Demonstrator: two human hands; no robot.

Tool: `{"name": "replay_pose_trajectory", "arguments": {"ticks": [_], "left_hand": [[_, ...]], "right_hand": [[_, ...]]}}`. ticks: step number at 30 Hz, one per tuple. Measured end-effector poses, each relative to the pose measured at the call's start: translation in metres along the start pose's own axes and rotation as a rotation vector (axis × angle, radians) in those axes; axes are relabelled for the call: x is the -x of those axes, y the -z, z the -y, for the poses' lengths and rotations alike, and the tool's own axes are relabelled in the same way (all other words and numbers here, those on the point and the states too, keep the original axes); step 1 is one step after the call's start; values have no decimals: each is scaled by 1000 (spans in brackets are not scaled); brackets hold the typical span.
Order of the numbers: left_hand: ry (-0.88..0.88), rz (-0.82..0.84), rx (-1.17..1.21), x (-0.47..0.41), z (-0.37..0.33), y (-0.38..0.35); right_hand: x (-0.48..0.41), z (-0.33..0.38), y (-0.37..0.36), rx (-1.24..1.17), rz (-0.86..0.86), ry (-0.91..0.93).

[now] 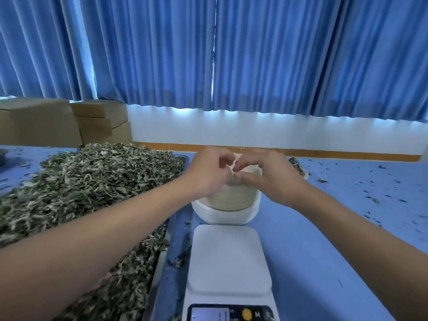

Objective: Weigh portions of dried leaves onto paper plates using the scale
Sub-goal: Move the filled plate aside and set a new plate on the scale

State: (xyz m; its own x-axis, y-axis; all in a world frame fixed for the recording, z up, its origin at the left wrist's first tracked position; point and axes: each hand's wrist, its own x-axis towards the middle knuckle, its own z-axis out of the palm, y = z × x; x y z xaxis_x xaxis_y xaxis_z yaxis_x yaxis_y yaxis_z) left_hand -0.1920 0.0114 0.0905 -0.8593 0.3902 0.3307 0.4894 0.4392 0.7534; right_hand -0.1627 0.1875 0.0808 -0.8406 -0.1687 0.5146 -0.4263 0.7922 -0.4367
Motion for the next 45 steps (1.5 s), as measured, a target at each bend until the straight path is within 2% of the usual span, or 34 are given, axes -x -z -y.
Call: {"name": "replay_pose_trajectory", "arguments": {"ticks": [2, 5, 10, 15, 28, 41, 45], "left_hand": [[-57, 28, -164, 4, 17, 15], [-108, 75, -250, 7, 34, 28], [-188, 133, -322, 9, 48, 32], [-223, 140, -287, 7, 52, 31], [-297, 181, -281, 8, 55, 32], [-328, 176, -297, 5, 55, 32], [-349, 159, -300, 5, 48, 34]], "right_hand": [[1, 1, -1, 85, 136, 22], [2, 2, 2, 194, 233, 64], [-1, 3, 4, 304, 274, 141], [-6, 6, 5, 347, 307, 194], [-6, 12, 8, 492, 331, 342], [-4, 15, 10, 455, 323, 310], [-3, 16, 12, 454, 227, 355]]}}
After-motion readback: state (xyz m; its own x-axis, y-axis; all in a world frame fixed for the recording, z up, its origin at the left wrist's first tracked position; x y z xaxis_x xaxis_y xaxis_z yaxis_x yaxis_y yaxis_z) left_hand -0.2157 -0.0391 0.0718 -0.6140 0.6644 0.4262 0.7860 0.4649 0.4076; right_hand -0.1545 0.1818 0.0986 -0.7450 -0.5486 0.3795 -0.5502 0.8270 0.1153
